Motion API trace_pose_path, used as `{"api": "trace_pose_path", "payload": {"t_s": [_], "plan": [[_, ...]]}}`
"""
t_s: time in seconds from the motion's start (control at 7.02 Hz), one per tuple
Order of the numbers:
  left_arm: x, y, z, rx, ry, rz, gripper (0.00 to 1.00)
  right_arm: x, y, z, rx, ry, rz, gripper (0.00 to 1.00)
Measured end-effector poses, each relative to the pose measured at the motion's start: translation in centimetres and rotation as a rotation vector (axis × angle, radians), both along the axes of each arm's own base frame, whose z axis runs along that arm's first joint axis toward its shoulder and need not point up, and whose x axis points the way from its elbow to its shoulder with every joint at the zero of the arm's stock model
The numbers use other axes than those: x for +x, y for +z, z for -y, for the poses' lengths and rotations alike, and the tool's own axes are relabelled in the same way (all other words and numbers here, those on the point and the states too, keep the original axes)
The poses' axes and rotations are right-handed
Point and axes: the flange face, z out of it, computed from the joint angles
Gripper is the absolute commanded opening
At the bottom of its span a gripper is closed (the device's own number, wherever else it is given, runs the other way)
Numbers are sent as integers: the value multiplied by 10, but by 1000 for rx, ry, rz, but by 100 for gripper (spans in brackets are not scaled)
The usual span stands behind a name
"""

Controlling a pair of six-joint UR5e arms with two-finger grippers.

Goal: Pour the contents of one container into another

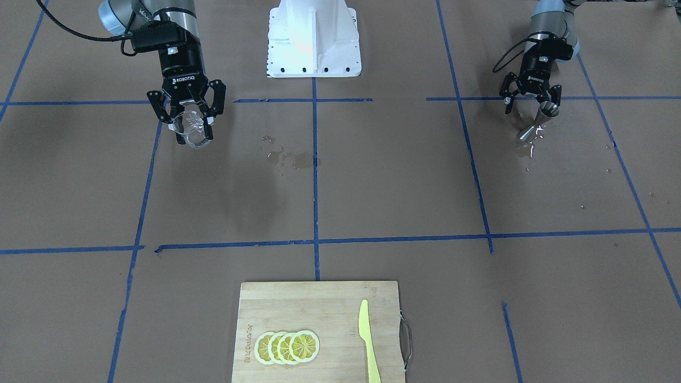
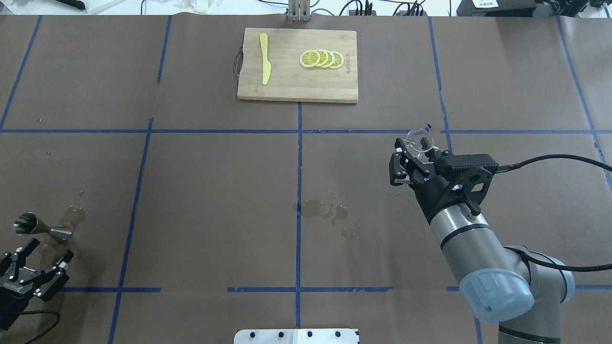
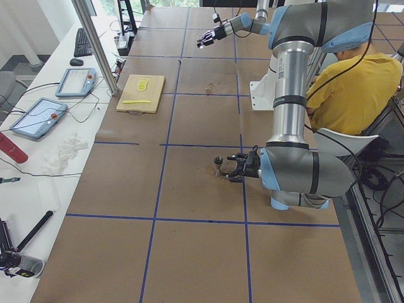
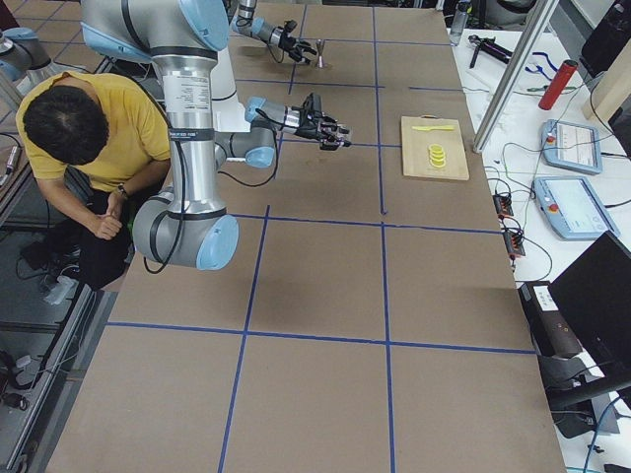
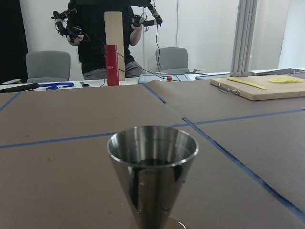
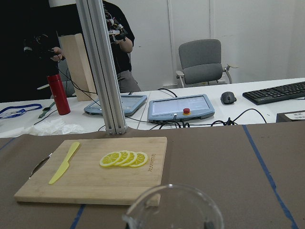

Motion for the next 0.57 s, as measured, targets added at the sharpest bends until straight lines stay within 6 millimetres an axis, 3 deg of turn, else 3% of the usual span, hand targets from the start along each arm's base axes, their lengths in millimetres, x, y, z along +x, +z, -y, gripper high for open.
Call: {"api": "trace_pose_path", "payload": {"t_s": [0.28, 0.57], "plan": [[-2, 2, -14, -6, 0, -23, 100, 0, 1, 0, 0, 0, -2, 0], [-16, 17, -11, -7, -16, -26, 100, 0, 1, 0, 0, 0, -2, 0]]}}
